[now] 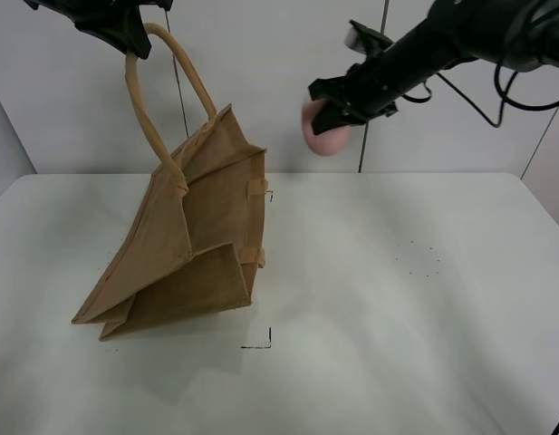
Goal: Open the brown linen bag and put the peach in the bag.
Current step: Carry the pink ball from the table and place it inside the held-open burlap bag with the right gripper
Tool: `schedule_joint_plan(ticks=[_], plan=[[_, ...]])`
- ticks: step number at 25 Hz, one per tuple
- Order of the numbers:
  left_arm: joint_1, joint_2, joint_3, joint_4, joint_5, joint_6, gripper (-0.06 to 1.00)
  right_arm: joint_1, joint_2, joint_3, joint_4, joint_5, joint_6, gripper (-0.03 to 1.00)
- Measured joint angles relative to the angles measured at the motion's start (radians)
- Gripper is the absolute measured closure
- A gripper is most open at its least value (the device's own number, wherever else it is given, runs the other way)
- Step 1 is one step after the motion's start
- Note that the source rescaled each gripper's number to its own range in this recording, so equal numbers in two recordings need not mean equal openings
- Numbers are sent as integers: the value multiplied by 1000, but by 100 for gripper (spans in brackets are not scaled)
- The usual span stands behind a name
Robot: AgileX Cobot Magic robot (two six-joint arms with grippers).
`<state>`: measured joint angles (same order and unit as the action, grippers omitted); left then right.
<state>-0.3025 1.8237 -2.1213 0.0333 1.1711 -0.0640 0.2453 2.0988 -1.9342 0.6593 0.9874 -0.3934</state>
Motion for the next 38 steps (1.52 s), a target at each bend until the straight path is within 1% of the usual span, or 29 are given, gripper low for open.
schedule_joint_plan(ticks=[4, 8, 12, 17, 20, 21, 22, 23, 24, 26, 27, 29, 30, 32, 34, 38], plan=[[0, 0, 0, 6, 0, 0, 94, 138, 28, -3, 11, -85, -103, 97], [0, -1, 0, 7, 0, 0, 94, 252, 103, -3, 15, -189, -212, 97], [0, -5, 0, 7, 0, 0, 94, 325, 203, -3, 18, -273, -288, 97], [0, -5, 0, 7, 0, 0, 94, 385, 299, -3, 36, -362, -410, 97], [0, -5, 0, 7, 0, 0, 94, 414, 329, -3, 47, -417, -442, 96], [0, -5, 0, 7, 0, 0, 94, 419, 335, -3, 51, -431, -444, 90], [0, -5, 0, 7, 0, 0, 94, 421, 336, -3, 54, -437, -445, 82], [0, -5, 0, 7, 0, 0, 94, 424, 336, -3, 55, -446, -446, 68], [0, -5, 0, 7, 0, 0, 94, 426, 336, -3, 55, -455, -448, 51], [0, -5, 0, 7, 0, 0, 94, 429, 336, -3, 55, -461, -449, 19], [0, -5, 0, 7, 0, 0, 94, 429, 336, -3, 52, -461, -448, 10], [0, -5, 0, 7, 0, 0, 94, 429, 336, -4, 23, -459, -427, 2], [0, -5, 0, 7, 0, 0, 94, 429, 332, -5, 2, -447, -403, 0], [0, -5, 0, 7, 0, 0, 94, 429, 317, -5, -74, -400, -324, -2], [0, -5, 0, 7, 0, 0, 94, 420, 286, -5, -160, -333, -230, -3], [0, -5, 0, 7, 0, 0, 94, 376, 188, -8, -330, -158, -2, -3]])
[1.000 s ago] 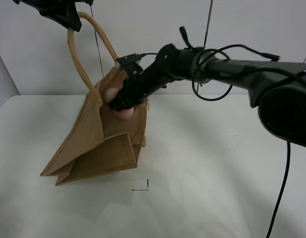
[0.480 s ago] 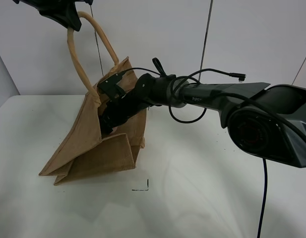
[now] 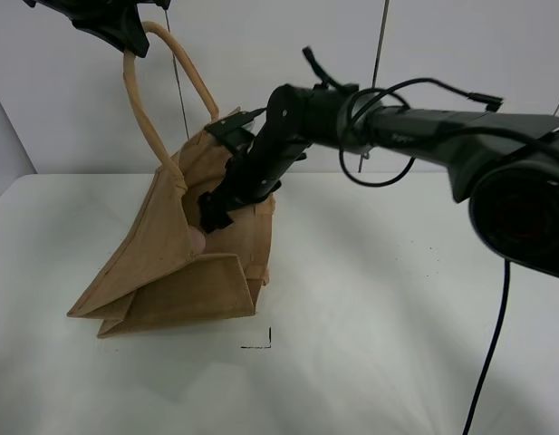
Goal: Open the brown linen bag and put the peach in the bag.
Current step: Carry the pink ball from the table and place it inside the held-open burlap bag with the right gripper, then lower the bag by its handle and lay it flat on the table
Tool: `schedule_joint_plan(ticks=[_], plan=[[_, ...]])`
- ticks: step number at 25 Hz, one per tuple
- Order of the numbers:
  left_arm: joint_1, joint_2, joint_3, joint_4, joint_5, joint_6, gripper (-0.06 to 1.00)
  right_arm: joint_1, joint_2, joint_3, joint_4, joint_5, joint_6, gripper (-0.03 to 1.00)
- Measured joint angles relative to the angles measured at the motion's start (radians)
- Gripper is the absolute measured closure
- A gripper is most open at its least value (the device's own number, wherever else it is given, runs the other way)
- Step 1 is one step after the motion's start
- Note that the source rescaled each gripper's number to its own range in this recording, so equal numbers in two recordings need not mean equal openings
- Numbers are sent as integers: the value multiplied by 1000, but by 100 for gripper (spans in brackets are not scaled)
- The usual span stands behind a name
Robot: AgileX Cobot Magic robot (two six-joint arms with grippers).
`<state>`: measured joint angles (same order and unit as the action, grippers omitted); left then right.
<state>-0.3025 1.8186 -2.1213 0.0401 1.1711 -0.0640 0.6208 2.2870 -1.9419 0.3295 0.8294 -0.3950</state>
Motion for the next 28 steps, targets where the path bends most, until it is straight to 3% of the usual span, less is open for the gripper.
schedule_joint_plan(ticks=[4, 8, 22, 28], plan=[[0, 0, 0, 0, 0, 0, 94, -63, -59, -3, -106, 142, 175, -3], [0, 0, 0, 0, 0, 0, 94, -142, -63, -4, -140, 241, 285, -3], [0, 0, 0, 0, 0, 0, 94, -527, -63, -4, -224, 336, 362, -3], [0, 0, 0, 0, 0, 0, 94, -575, -63, -4, -227, 385, 358, -3]])
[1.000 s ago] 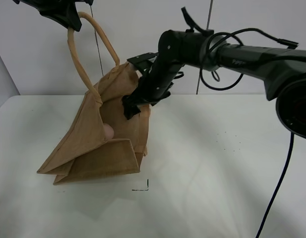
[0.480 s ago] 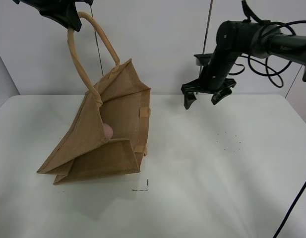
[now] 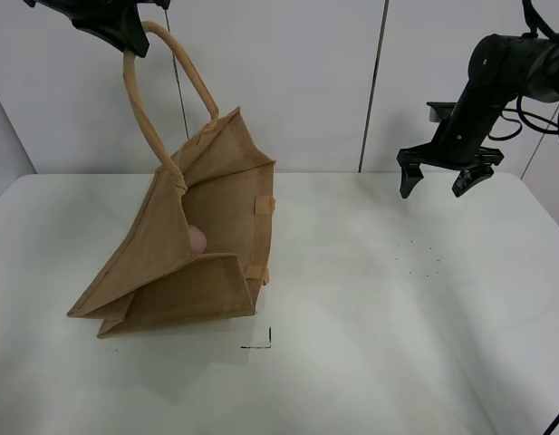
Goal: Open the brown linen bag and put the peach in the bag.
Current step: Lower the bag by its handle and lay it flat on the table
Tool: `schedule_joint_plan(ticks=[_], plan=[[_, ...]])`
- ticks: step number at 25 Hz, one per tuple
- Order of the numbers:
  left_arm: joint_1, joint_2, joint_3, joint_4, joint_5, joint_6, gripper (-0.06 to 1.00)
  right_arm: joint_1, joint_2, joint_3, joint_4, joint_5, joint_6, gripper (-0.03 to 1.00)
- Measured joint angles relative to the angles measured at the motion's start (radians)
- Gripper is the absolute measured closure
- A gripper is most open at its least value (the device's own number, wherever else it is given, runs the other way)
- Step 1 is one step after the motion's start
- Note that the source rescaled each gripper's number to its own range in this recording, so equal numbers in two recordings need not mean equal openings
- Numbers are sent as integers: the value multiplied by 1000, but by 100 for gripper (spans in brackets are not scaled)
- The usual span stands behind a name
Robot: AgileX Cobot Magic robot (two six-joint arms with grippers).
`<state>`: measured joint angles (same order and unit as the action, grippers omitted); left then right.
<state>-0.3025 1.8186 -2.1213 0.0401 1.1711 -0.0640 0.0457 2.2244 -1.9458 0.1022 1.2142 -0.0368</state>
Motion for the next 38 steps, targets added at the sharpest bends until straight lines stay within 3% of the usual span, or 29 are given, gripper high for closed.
schedule_joint_plan(ticks=[7, 11, 21, 27, 31, 38], plan=[[0, 0, 0, 0, 0, 0, 94, 13, -102, 114, 5, -2, -3, -3], [0, 0, 0, 0, 0, 0, 94, 13, -280, 354, 4, -2, -17, -3], [0, 0, 0, 0, 0, 0, 94, 13, -961, 1061, -3, -8, -67, -3], [0, 0, 0, 0, 0, 0, 94, 13, -1396, 1361, -7, -158, -67, -3], [0, 0, 0, 0, 0, 0, 94, 13, -1685, 1440, -8, -182, -67, -3], [0, 0, 0, 0, 0, 0, 94, 13, -2032, 1445, -10, -182, -67, -3]])
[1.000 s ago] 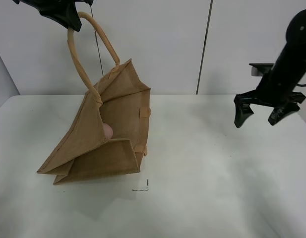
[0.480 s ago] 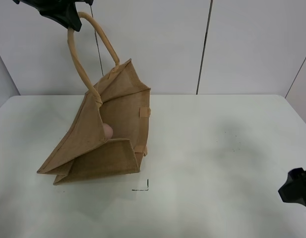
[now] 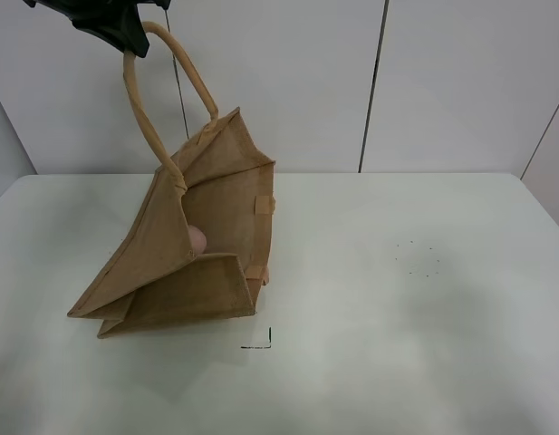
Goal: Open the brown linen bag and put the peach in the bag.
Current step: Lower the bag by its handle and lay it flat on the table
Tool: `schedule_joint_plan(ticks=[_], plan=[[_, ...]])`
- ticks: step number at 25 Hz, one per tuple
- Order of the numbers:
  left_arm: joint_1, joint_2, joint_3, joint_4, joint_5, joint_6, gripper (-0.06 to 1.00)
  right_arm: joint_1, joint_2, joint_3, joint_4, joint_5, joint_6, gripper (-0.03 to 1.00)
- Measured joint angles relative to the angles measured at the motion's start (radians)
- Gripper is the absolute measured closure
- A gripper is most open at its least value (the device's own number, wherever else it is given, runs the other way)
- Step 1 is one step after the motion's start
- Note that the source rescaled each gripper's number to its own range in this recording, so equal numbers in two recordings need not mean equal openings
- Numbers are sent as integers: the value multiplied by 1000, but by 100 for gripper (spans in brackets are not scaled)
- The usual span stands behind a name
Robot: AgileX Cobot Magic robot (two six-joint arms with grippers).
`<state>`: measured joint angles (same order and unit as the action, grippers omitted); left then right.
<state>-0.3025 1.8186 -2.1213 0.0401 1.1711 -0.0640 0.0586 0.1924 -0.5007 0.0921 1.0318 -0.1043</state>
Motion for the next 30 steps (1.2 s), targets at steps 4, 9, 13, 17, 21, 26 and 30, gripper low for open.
schedule_joint_plan(ticks=[4, 9, 13, 17, 21, 26, 30], plan=[[0, 0, 0, 0, 0, 0, 94, 0, -67, 0, 0, 0, 0, -3], [0, 0, 0, 0, 0, 0, 94, -3, -96, 1, 0, 0, 0, -3], [0, 0, 0, 0, 0, 0, 94, -3, -160, 2, 1, 0, 0, -3], [0, 0, 5, 0, 0, 0, 94, -3, -196, 2, 2, 1, 0, -3], [0, -2, 79, -13, -5, 0, 94, -3, -198, 2, 3, 1, 1, -3], [0, 43, 226, -40, -82, 0, 94, -3, -199, 2, 3, 1, 1, -3], [0, 152, 303, -49, -184, 0, 94, -3, -199, 2, 3, 1, 1, -3]])
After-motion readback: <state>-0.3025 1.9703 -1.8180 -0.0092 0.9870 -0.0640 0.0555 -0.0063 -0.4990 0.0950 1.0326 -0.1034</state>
